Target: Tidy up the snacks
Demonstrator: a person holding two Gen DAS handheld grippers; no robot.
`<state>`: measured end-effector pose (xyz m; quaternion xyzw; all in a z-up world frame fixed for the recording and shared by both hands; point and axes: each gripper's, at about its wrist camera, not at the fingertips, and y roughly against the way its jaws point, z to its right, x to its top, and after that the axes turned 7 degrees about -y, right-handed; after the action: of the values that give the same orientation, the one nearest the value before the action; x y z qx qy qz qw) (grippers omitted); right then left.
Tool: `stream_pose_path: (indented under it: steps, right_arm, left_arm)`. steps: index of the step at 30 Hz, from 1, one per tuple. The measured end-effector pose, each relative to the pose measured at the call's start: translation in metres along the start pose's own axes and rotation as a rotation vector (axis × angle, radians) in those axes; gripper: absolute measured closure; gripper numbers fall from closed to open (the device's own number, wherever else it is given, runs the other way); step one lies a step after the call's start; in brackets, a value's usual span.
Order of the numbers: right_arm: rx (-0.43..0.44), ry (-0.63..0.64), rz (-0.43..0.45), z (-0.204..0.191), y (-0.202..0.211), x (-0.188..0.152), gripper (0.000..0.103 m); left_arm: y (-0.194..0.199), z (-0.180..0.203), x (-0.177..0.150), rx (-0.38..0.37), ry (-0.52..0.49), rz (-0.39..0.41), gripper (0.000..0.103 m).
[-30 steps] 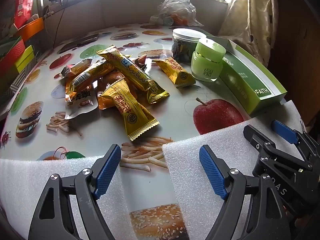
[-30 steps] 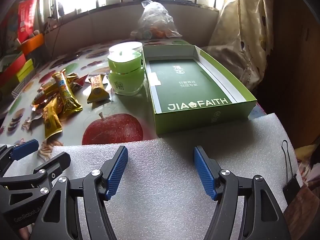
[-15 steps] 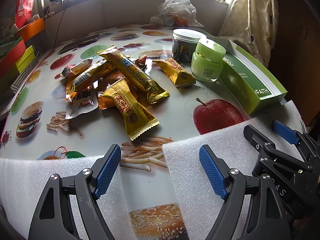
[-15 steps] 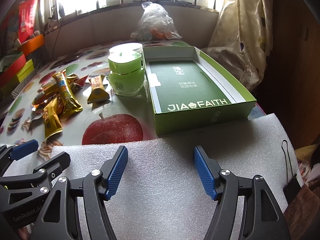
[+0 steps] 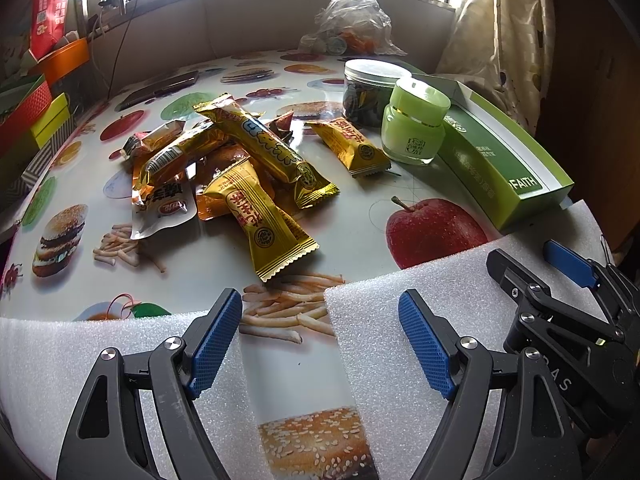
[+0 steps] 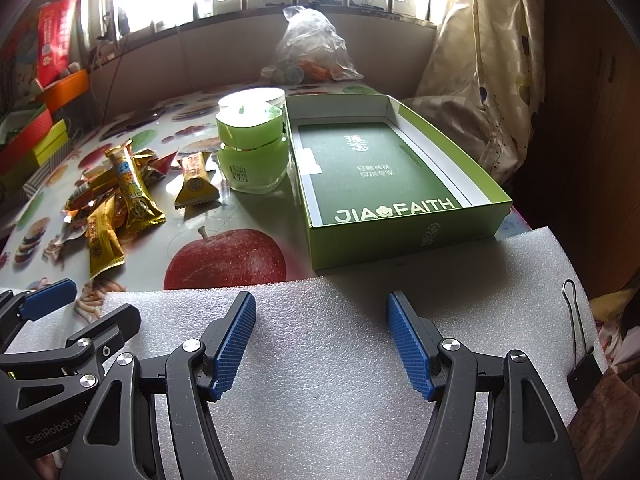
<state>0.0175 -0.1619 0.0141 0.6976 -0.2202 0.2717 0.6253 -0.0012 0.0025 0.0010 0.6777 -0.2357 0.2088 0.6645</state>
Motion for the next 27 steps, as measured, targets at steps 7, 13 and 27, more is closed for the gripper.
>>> stream_pose_path:
  steps: [7,13,27]
  right_arm:
    - [0.0,0.0,0.003,-0.0007,-0.001,-0.0018,0.035]
    - [0.0,0.0,0.003,-0.0001,-0.0014,-0.0003,0.035]
    - [-0.001,-0.001,0.006,-0.0004,-0.0015,-0.0012,0.035]
  left_arm:
    - [0.0001,0.0006,-0.0003,0.001,0.0,0.001,0.022]
    - [0.0001,0.0008,-0.0006,0.002,0.0,0.002,0.022]
    - [0.0,0.0009,-0.0013,0.002,0.0,0.004,0.022]
